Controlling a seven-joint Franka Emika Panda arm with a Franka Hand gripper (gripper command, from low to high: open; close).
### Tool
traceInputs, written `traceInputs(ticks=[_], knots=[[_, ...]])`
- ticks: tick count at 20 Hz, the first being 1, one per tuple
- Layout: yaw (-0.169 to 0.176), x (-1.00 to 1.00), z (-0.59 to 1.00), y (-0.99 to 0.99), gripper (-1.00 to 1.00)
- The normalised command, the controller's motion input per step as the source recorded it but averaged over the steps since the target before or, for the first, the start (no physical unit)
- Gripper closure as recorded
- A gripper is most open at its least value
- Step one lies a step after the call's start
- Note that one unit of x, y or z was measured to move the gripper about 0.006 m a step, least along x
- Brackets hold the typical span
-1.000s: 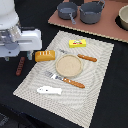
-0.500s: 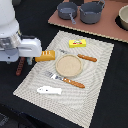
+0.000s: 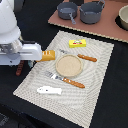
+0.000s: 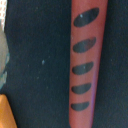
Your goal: Interact with the objects in diverse but meaningful ways.
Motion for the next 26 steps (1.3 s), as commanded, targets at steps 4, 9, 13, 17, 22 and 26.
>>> traceInputs(ticks=[4, 9, 13, 17, 22, 26], knots=[[-0.018, 0.00, -0.17, -0.01, 1.00], [-0.018, 0.00, -0.20, -0.02, 1.00], [-0.013, -0.01, -0.13, -0.01, 1.00], [-0.003, -0.13, 0.46, 0.01, 1.00], [-0.019, -0.10, 0.99, 0.31, 1.00], [0.001, 0.11, 1.00, 0.60, 1.00]])
